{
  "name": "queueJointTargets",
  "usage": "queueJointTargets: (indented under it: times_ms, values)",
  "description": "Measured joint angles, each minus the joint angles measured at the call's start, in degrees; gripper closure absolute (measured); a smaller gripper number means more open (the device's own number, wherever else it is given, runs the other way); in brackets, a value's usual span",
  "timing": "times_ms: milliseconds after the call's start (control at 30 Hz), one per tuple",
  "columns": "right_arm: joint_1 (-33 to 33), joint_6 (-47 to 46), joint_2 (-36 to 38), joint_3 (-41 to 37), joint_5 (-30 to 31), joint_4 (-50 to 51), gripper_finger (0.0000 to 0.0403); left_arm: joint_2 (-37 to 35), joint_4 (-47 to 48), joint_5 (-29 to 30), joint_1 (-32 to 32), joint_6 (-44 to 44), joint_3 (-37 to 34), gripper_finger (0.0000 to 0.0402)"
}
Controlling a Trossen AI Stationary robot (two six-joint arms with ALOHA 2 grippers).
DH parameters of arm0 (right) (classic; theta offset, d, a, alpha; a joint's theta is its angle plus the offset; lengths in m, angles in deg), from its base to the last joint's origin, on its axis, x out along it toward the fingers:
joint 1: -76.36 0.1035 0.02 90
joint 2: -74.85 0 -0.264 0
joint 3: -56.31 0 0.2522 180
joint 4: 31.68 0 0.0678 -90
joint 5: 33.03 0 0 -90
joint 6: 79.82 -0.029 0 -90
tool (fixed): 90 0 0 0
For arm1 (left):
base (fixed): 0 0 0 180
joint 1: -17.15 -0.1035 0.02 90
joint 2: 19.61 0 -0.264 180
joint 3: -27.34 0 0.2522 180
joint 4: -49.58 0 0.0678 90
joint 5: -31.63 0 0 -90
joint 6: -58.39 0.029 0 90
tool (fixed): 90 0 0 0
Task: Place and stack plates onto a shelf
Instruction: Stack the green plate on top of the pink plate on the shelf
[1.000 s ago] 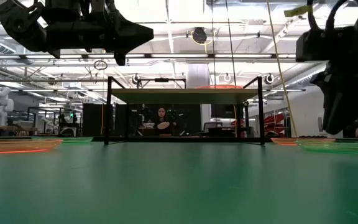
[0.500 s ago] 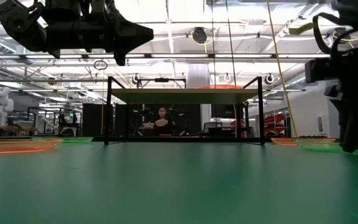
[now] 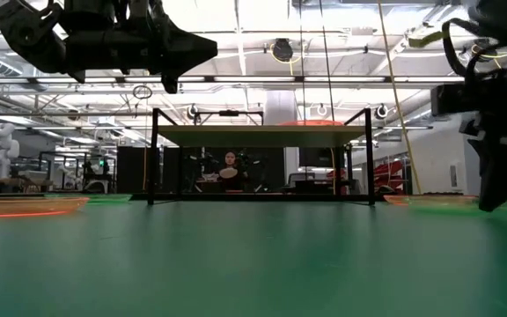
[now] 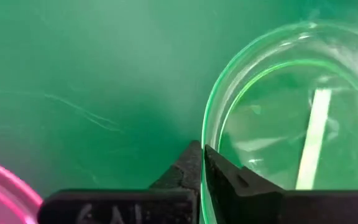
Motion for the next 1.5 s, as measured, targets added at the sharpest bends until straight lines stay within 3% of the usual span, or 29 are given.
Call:
queueJointTargets:
  times_ms: [167, 300, 433, 633, 833, 933, 1200, 1500]
  values:
    - [0.00, 4.88, 0.11, 5.56, 3.57, -0.45, 0.0402, 0.00, -0.02, 0.00, 0.01, 0.01, 0.00, 0.0330]
    - [0.00, 13.99, 0.15, 10.09, 8.88, -6.04, 0.0403, 0.02, -0.04, 0.00, 0.01, 0.04, 0.00, 0.0330]
    - [-0.16, 26.58, 0.15, 12.98, 15.13, -14.64, 0.0403, 0.00, -0.04, 0.00, 0.01, 0.02, 0.00, 0.0330]
    - [-2.37, 50.39, 0.20, 14.08, 31.36, -32.72, 0.0403, 0.00, -0.04, 0.00, 0.01, -0.27, 0.00, 0.0330]
    - [-10.07, 71.41, 0.20, 14.10, 41.13, -45.70, 0.0403, 0.02, -0.41, 0.00, 0.37, -1.04, 0.00, 0.0330]
    - [-16.49, 77.01, 0.20, 14.10, 40.64, -48.24, 0.0403, 0.02, -1.56, 0.00, 0.40, -1.09, 0.02, 0.0330]
    - [-33.70, 79.70, 0.20, 14.10, 27.28, -48.55, 0.0403, 0.02, -2.14, -0.02, 1.19, -1.33, 0.02, 0.0330]
    - [-39.91, 76.15, 0.20, 14.10, 21.96, -44.50, 0.0403, 0.02, -2.27, 0.00, 1.21, -1.12, 0.02, 0.0330]
